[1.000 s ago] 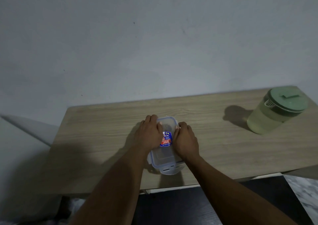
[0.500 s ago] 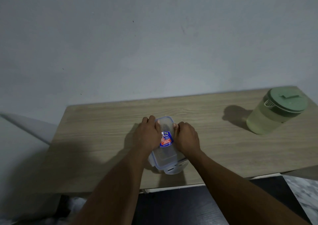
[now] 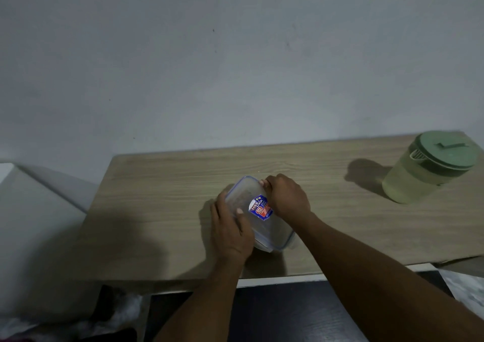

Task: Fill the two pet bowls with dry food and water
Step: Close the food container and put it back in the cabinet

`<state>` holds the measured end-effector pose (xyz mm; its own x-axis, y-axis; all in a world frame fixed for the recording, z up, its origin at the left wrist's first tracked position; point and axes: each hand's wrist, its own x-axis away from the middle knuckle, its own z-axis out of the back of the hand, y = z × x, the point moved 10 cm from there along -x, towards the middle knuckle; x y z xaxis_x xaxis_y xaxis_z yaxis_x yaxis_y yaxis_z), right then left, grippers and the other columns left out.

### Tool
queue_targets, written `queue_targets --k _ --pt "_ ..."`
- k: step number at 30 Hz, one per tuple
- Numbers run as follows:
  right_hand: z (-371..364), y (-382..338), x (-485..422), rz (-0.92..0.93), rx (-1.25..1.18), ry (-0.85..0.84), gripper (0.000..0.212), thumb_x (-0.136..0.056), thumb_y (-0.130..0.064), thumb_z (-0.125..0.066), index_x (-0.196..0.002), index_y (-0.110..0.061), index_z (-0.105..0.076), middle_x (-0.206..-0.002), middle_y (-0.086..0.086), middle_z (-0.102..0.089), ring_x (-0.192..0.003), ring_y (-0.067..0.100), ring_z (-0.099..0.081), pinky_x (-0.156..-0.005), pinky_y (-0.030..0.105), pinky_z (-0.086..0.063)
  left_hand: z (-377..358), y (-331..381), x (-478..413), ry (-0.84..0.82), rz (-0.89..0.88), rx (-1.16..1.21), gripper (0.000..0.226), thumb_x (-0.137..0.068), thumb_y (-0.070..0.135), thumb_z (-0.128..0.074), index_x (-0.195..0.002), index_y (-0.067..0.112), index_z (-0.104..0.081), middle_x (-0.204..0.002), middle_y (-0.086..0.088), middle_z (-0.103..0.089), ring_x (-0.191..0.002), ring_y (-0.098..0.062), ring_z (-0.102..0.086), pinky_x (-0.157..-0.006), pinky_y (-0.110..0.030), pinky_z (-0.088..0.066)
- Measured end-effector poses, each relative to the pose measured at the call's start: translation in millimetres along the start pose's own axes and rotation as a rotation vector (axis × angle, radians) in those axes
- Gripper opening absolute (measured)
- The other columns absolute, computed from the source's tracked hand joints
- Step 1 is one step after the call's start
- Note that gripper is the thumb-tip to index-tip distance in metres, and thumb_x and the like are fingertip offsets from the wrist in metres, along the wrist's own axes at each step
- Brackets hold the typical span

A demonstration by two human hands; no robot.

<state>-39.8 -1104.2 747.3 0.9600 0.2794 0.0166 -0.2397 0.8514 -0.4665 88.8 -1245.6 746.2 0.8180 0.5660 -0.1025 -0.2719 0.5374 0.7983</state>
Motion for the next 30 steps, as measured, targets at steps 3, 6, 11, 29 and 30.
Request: queue_targets --k 3,6,11,29,30 --pt "0.6 -0.3 2.2 0.010 0.023 0.011 0.044 -0.105 -0.046 -0.037 -0.106 -0.016 -0.069 -0.103 0.012 -0.063 -0.098 0.036 -0.062 -0.081 0.044 -0.051 5.6 5.8 -3.1 0.013 -0.031 -0.100 0.055 -0.088 0.027 -0.043 -0.141 0.012 -0.045 -0.131 -0.009 -0.052 -0.112 -0.022 -0.047 -0.078 -0.021 -0.026" --pt "8.5 -1.5 3.1 0.004 0.085 0.042 0.046 -0.103 -0.050 -0.039 -0.102 -0.014 -0.068 -0.102 0.012 -0.065 -0.098 0.038 -0.062 -0.080 0.044 -0.051 9.1 8.8 -2.4 -0.036 -0.048 -0.150 0.046 -0.098 0.022 -0.044 -0.144 0.020 -0.039 -0.135 -0.005 -0.048 -0.112 -0.026 -0.053 -0.075 -0.023 -0.028" --pt "30.6 21.5 31.3 -0.173 0.193 0.158 0.053 -0.098 -0.057 -0.045 -0.119 -0.012 -0.061 -0.120 0.015 -0.058 -0.111 0.036 -0.054 -0.085 0.045 -0.050 12.4 9.9 1.2 -0.043 0.012 -0.278 0.045 -0.102 0.028 -0.036 -0.146 0.019 -0.034 -0.135 -0.006 -0.047 -0.107 -0.031 -0.060 -0.071 -0.030 -0.031" --pt "48.5 80.1 79.2 -0.557 -0.172 0.157 0.039 -0.093 -0.050 -0.065 -0.100 -0.012 -0.061 -0.088 0.003 -0.059 -0.076 0.020 -0.055 -0.065 0.031 -0.042 -38.9 33.4 4.9 -0.655 -0.438 -0.550 0.127 -0.071 0.085 -0.054 -0.157 0.021 0.013 -0.164 -0.003 0.023 -0.152 -0.023 0.017 -0.124 -0.048 -0.008" --pt "49.6 80.3 78.5 -0.560 -0.182 0.153 0.037 -0.093 -0.048 -0.066 -0.097 -0.012 -0.060 -0.088 0.003 -0.058 -0.076 0.020 -0.055 -0.065 0.031 -0.042 -43.8 32.1 5.2 -0.664 -0.419 -0.566 0.127 -0.070 0.085 -0.055 -0.157 0.021 0.013 -0.163 -0.003 0.026 -0.151 -0.024 0.019 -0.124 -0.049 -0.009"
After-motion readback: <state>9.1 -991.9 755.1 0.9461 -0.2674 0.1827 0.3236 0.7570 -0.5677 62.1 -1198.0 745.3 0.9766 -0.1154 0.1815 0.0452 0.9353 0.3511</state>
